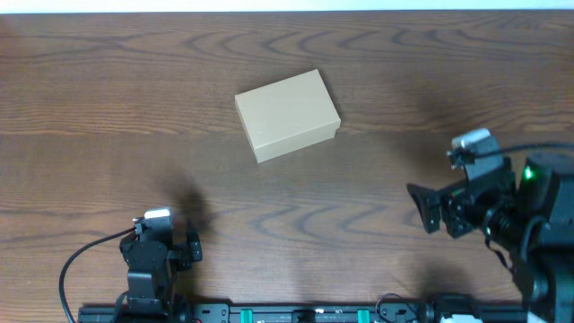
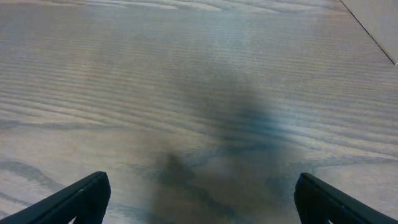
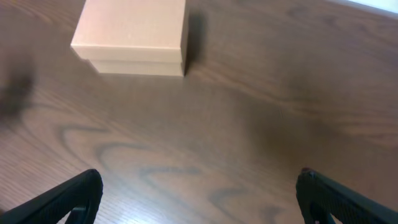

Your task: Pack container

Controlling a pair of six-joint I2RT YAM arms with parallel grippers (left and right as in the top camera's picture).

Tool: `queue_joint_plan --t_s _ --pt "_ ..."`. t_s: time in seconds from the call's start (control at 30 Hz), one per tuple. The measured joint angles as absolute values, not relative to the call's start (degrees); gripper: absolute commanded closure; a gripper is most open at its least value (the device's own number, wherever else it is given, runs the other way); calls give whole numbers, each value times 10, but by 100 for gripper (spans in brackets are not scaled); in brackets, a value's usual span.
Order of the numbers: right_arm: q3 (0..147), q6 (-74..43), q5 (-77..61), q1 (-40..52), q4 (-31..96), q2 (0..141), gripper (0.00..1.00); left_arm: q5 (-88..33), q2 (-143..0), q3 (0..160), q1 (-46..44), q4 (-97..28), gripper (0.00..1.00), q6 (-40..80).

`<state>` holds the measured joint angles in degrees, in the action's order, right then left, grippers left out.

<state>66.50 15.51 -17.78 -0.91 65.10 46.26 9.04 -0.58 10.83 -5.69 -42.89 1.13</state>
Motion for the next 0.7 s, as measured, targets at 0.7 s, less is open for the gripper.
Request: queue_joint_plan --t_s 0.7 --pt "148 28 -106 -7 418 27 1 90 -6 107 -57 -426 5 11"
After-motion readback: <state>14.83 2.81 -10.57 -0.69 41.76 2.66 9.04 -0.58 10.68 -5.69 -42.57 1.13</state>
